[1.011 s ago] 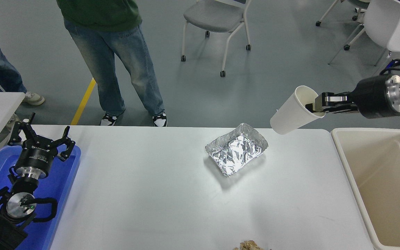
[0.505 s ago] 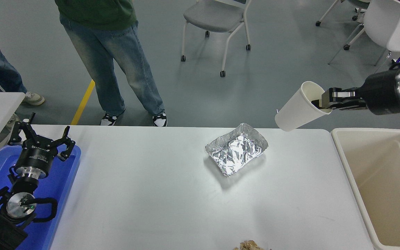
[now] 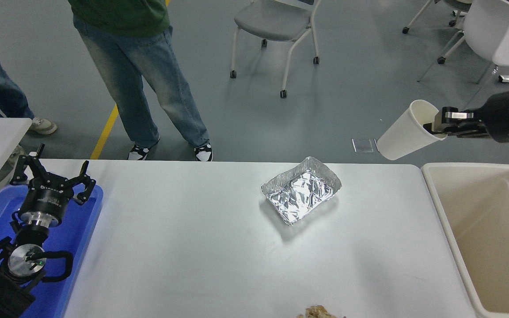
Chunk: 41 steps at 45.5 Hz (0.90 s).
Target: Clean the table surface
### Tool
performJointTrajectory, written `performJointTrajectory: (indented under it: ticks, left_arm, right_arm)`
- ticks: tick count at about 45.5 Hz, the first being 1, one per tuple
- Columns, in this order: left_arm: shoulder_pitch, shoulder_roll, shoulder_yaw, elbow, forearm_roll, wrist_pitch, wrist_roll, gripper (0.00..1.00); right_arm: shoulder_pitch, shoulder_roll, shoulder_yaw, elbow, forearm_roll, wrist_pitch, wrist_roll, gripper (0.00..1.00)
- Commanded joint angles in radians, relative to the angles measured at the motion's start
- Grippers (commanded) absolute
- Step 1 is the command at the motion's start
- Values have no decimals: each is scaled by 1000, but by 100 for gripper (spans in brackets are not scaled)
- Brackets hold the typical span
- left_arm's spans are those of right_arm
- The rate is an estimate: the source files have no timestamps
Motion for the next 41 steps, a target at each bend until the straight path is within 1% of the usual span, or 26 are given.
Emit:
performJointTrajectory:
  ticks: [1,11,19,25,31,41]
  left_arm:
    - [0,0,0,0,0,0,0,100]
    - [0,0,0,0,0,0,0,100]
    - [0,0,0,0,0,0,0,100]
    - [0,0,0,0,0,0,0,100]
    - [0,0,0,0,0,0,1,100]
    - [0,0,0,0,0,0,1,100]
  right_arm:
    - [-90,36,-1,-191,-26,-37,6,0]
    - [-174,96,-18,-337,-29,-117,8,0]
    - [-208,155,-107,-441,-27,-209,12,0]
    - [-265,201,-124,-518,-26,-284,17,0]
    - [-331,260,-124,-631,-24,-324,25,0]
    - [-418,326,-133,-740,-24,-404,23,0]
